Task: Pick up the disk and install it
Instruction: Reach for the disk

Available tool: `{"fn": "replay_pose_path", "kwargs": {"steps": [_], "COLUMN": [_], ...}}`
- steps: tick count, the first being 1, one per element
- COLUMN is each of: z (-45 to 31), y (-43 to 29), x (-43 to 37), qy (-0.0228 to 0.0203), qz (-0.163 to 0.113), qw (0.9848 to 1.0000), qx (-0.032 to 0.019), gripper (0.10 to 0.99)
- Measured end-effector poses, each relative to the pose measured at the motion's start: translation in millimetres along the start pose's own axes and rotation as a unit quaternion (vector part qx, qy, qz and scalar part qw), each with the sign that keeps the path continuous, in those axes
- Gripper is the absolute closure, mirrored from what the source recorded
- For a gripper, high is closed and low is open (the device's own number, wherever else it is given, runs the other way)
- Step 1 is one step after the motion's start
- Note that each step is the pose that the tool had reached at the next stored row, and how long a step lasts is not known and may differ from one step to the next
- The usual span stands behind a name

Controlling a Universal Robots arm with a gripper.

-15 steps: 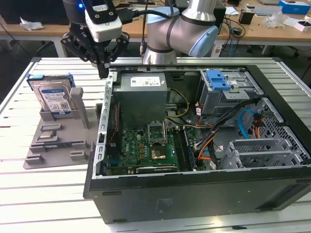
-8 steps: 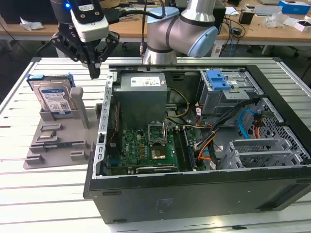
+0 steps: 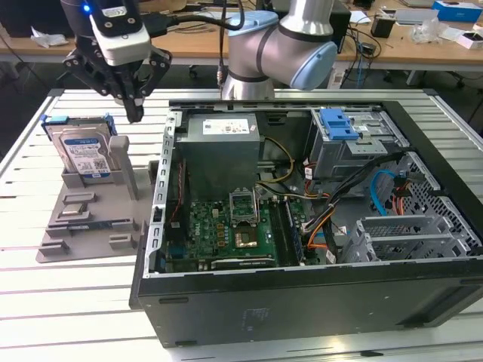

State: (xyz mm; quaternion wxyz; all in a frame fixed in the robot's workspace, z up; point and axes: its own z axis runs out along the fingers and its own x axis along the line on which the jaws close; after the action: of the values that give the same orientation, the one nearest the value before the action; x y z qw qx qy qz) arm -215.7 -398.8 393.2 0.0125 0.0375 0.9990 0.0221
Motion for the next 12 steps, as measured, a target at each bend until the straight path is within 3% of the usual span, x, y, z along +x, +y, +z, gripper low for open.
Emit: {"fn": "replay_pose_path", "kwargs": {"steps": [12], "z": [-0.8], "y": [-2.3], "x": [31.3], "qy": [0.0], "qz": [0.0], "qw": [1.0], "qx": [0.0], "gripper": [0.98]}}
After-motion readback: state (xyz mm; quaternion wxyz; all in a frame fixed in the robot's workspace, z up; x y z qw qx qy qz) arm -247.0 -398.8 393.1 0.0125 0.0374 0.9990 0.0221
